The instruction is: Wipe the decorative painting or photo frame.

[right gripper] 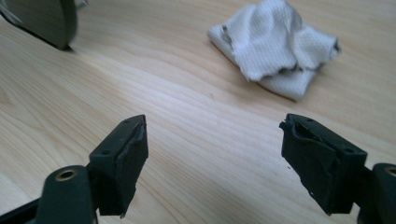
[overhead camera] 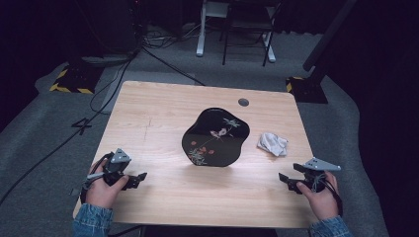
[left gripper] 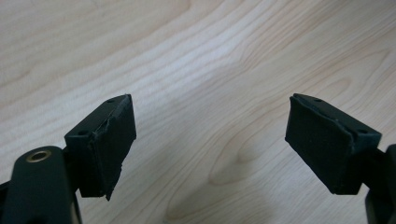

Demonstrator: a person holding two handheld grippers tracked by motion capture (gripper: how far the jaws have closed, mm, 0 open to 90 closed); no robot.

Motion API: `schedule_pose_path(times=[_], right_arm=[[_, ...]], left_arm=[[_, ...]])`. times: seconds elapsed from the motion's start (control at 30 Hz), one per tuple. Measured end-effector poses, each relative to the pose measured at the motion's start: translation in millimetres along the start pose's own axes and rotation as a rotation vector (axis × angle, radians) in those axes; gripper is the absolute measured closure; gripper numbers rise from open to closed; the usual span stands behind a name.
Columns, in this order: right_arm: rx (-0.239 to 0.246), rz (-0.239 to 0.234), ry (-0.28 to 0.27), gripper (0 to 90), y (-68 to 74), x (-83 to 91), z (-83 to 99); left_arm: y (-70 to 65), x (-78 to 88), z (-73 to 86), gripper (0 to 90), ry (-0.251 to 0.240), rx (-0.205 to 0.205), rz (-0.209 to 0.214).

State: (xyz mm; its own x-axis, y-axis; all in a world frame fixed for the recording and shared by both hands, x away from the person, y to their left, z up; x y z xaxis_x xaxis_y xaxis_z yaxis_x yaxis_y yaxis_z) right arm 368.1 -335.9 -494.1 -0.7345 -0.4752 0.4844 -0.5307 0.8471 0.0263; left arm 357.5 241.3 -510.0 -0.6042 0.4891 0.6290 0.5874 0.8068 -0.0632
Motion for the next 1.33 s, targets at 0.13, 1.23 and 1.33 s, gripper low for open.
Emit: schedule_pose_path(times=[0.13, 1.23, 1.33], right_arm=[[0.013, 0.006, 0.035, 20.1, -3.6, -5.3, 11.2], [0.016, 0.047, 0.051, 11.2, -13.5, -18.7, 33.0], [0.014, 0.046, 0.052, 11.1, -13.4, -18.8, 33.0]], left_arm=[[7.9, -4.8, 11.5, 16.6, 0.034, 0.008, -0.019], [13.5, -18.2, 18.3, 0.0, -0.034, -0.002, -0.063], [13.6, -18.2, 18.3, 0.0, -0.034, -0.003, -0.063]])
Point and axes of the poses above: each handheld gripper's, and its own axes: x roughly backward along the jaws, z roughly out of its underside, y roughly to its left, the point moved 4 cm from there along -x, roughly forward along the jaws, and after that the axes turned 11 degrees about -y, right-handed, at the moved point
